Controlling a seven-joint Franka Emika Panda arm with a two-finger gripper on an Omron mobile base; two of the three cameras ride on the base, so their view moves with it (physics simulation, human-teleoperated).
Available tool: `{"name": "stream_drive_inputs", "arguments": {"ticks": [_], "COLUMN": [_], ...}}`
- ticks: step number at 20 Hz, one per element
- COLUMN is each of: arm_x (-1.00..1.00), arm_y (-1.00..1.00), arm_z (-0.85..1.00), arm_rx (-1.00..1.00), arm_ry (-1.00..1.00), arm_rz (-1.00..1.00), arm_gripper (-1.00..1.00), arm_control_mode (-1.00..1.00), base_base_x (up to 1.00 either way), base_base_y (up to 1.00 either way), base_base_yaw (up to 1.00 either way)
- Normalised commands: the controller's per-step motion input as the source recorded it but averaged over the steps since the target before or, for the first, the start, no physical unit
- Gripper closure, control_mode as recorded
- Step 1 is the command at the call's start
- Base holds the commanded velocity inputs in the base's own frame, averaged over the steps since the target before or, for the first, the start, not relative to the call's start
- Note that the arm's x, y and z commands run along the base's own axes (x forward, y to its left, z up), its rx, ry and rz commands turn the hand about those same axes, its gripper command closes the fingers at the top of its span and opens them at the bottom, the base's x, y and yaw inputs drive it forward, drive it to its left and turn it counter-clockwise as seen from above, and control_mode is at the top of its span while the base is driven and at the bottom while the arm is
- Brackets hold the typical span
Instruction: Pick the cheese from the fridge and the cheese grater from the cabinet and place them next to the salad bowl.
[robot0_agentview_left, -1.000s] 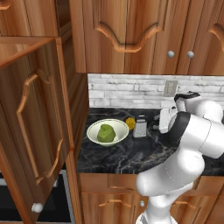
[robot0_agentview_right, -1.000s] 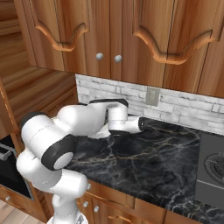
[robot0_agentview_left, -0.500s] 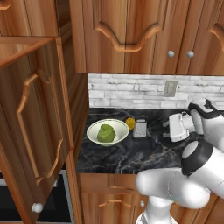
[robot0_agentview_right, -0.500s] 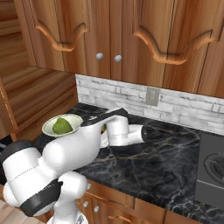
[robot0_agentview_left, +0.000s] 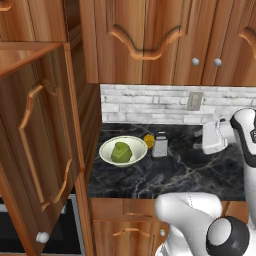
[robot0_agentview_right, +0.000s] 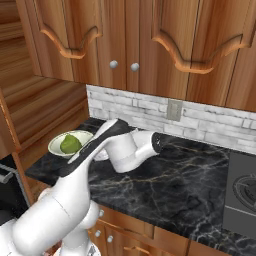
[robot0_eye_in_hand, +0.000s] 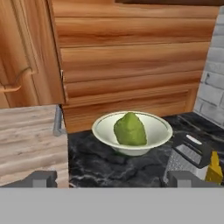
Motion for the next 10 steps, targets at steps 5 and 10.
{"name": "stream_drive_inputs", "arguments": {"ticks": [5, 10], "arm_x": [-0.80, -0.83], "arm_y": [0.04, 0.00], "arm_z": [0.73, 0.49], "arm_rx": [0.00, 0.00], "arm_ry": [0.21, 0.25], "arm_rz": [-0.16, -0.21], "arm_gripper": [-1.00, -1.00], "arm_control_mode": [-1.00, -1.00], "base_base_x": [0.00, 0.00], "base_base_y": [0.00, 0.00], "base_base_yaw": [0.00, 0.00]}}
